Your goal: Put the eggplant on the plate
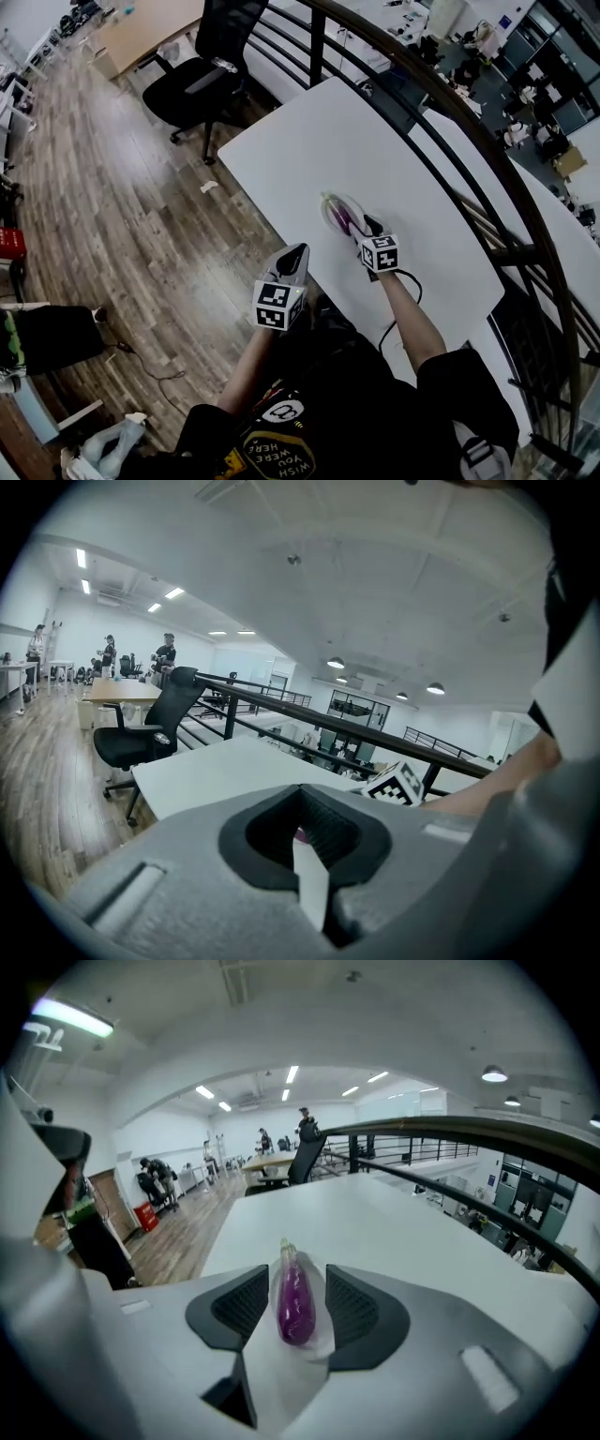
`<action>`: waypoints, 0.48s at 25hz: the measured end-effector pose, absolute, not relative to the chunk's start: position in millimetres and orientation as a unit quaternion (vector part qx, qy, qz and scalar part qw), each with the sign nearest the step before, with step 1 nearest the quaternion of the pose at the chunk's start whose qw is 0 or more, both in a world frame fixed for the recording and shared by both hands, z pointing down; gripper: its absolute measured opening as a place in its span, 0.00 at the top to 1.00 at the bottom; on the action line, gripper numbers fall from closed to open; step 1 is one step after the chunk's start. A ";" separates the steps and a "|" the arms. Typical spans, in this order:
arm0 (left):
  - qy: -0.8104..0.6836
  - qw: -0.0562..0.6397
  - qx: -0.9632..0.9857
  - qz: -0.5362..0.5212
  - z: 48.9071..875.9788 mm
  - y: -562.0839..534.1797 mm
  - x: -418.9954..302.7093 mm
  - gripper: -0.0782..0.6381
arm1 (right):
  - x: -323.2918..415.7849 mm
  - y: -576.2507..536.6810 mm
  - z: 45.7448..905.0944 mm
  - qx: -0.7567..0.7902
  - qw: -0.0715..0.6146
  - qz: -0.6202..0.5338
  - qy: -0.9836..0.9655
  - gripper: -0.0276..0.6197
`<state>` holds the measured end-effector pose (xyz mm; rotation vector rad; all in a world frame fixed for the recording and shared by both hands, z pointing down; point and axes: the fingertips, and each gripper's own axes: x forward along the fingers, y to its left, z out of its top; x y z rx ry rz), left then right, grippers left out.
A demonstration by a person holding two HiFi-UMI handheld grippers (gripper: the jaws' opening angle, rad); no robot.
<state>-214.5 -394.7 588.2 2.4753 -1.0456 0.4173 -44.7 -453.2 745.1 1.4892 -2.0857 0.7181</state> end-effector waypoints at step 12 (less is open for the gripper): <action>-0.363 0.148 0.915 0.098 528.8 -375.7 -166.1 0.88 | -36.1 -331.6 530.8 0.652 0.047 0.108 -0.749 0.96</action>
